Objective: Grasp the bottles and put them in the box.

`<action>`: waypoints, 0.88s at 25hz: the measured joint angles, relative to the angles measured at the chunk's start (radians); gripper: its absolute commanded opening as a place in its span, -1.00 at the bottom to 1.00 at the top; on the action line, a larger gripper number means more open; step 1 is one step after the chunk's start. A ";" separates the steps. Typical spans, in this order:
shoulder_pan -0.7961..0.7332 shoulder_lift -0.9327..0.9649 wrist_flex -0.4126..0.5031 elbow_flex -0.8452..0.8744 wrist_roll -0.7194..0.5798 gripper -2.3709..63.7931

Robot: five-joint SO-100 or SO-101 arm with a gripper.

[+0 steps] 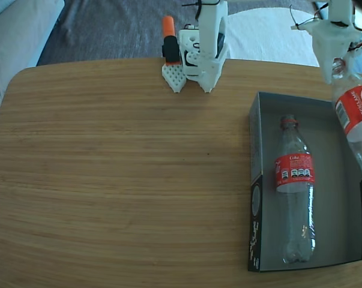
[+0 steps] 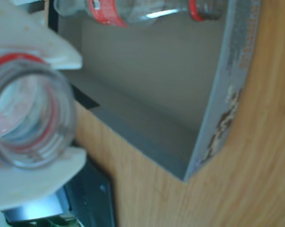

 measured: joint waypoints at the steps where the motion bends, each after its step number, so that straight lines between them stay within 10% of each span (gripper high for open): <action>1: -0.020 0.000 -0.011 0.017 0.000 -0.93; 22: 0.046 -0.233 -0.126 0.012 0.002 -0.93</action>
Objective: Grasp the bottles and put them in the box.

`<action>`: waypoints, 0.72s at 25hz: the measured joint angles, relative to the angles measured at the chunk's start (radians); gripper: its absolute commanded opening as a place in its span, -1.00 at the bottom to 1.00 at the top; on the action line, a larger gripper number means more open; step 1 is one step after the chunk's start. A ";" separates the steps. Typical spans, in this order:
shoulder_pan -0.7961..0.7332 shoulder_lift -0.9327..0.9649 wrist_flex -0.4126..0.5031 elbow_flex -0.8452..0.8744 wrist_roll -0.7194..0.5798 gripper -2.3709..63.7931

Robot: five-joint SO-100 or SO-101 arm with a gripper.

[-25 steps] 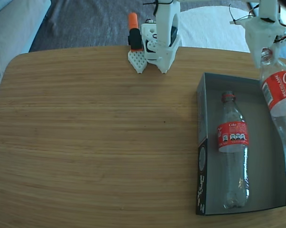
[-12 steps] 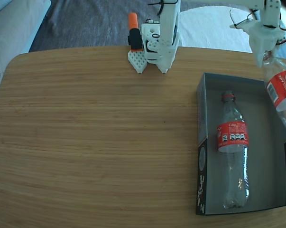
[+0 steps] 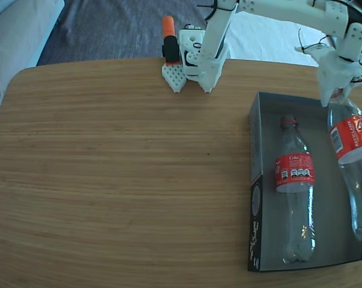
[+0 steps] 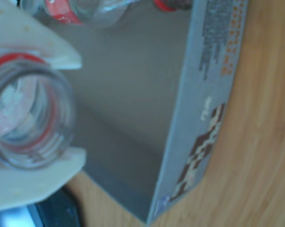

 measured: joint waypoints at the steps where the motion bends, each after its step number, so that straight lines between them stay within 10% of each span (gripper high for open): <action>1: 0.002 -0.012 0.000 -0.017 0.000 -0.93; 18: 0.054 -0.256 0.132 -0.333 0.192 -0.93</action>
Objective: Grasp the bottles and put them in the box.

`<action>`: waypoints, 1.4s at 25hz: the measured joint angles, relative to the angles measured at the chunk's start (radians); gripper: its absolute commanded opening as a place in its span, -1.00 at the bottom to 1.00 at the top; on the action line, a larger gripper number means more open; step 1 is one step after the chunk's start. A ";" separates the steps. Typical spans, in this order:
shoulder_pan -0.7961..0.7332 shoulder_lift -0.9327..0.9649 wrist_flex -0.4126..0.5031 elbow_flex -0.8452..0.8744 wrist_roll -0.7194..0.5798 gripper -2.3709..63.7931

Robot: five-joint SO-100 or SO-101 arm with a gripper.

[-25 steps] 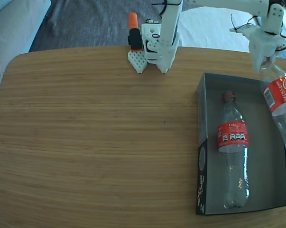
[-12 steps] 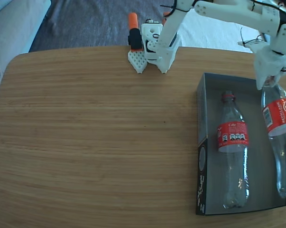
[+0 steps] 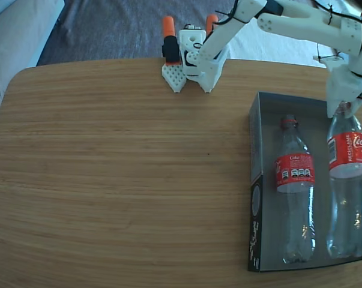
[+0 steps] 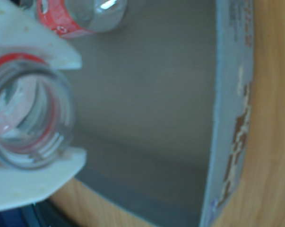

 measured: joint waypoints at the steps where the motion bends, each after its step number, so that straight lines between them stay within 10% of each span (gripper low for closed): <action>1: 0.005 0.000 0.006 0.000 0.028 -0.93; 35: -0.089 -0.098 -0.058 -0.046 0.121 -0.93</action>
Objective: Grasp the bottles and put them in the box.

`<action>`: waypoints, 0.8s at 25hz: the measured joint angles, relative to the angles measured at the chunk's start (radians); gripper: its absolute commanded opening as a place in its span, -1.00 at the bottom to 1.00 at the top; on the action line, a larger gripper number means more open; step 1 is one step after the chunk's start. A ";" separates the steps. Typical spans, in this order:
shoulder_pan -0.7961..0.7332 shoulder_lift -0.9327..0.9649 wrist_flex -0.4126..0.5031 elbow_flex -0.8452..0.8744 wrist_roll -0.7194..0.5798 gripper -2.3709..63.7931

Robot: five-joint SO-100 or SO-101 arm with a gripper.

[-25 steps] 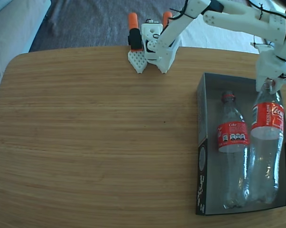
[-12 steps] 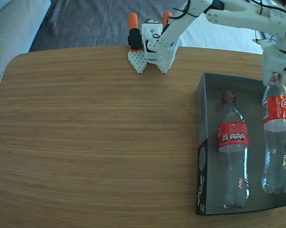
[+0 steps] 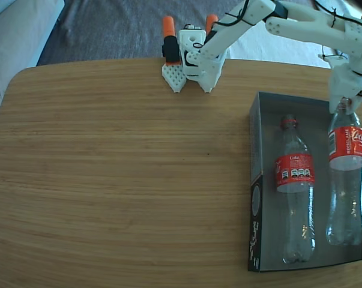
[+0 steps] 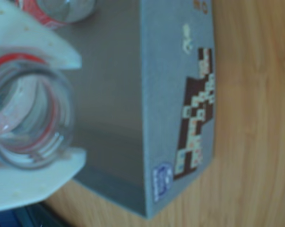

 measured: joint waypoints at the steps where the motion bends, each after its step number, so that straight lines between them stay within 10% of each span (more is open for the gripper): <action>1: 0.005 -0.011 -0.011 -0.002 -0.006 -0.93; 20: 0.083 -0.089 -0.020 -0.058 0.006 -0.49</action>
